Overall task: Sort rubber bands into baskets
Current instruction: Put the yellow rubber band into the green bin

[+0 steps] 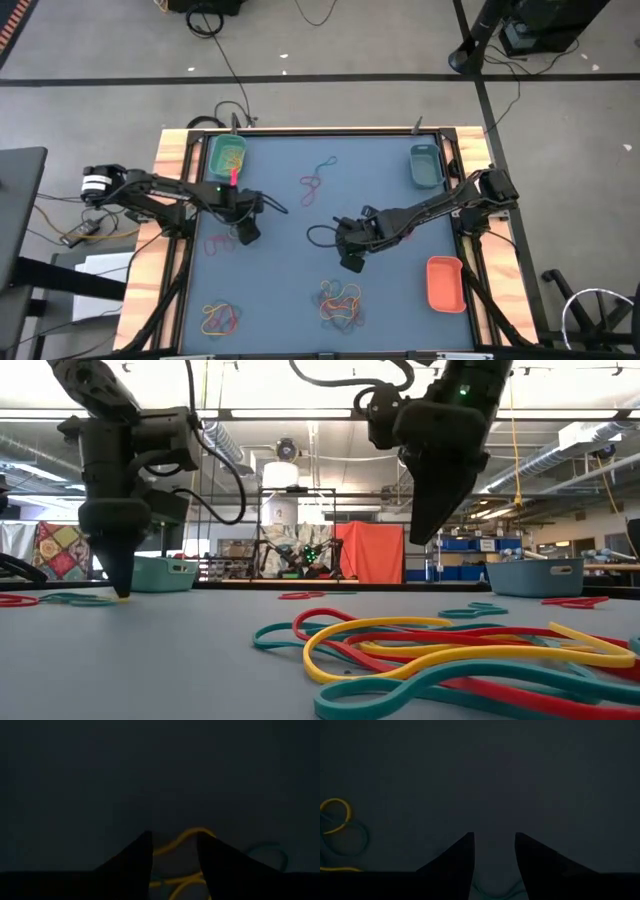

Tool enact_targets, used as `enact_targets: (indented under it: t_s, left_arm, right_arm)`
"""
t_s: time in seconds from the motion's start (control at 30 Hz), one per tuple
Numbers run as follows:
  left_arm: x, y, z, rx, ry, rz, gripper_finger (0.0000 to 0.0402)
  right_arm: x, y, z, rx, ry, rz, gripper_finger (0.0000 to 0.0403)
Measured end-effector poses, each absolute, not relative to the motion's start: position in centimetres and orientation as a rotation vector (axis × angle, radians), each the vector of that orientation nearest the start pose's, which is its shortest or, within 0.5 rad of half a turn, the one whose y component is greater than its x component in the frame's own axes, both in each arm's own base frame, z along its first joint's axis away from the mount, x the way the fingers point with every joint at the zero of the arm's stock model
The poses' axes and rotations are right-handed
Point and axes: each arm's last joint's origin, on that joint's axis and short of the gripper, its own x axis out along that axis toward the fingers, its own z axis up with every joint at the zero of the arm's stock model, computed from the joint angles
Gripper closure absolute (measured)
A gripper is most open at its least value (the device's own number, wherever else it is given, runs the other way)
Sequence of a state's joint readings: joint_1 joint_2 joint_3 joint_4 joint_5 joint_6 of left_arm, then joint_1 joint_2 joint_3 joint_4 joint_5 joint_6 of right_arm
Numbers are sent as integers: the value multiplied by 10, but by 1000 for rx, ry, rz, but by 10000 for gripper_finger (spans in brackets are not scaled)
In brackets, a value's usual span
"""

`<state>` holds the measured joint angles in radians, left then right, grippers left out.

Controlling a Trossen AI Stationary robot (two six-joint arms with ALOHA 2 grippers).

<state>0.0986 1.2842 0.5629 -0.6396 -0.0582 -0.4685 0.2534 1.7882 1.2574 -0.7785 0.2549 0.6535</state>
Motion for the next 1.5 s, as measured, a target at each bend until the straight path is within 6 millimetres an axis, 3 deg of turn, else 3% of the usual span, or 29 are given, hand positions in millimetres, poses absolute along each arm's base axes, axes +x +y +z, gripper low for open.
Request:
enact_targets:
  t_s: [0.33,0.5,0.63,0.97,1.5]
  left_arm:
    - [193,20,141,-253,1344,310,290]
    - [193,20,146,-250,1387,307,297]
    - [198,21,155,-205,1380,268,286]
    - [199,22,154,-108,1374,225,227]
    - [202,18,145,-76,1428,206,237]
  right_arm:
    - [336,76,196,260,1196,-400,250]
    - [336,76,196,280,1192,-409,250]
    - [337,76,196,286,1185,-410,250]
    - [338,76,197,302,1160,-422,250]
    - [338,78,197,278,1157,-410,250]
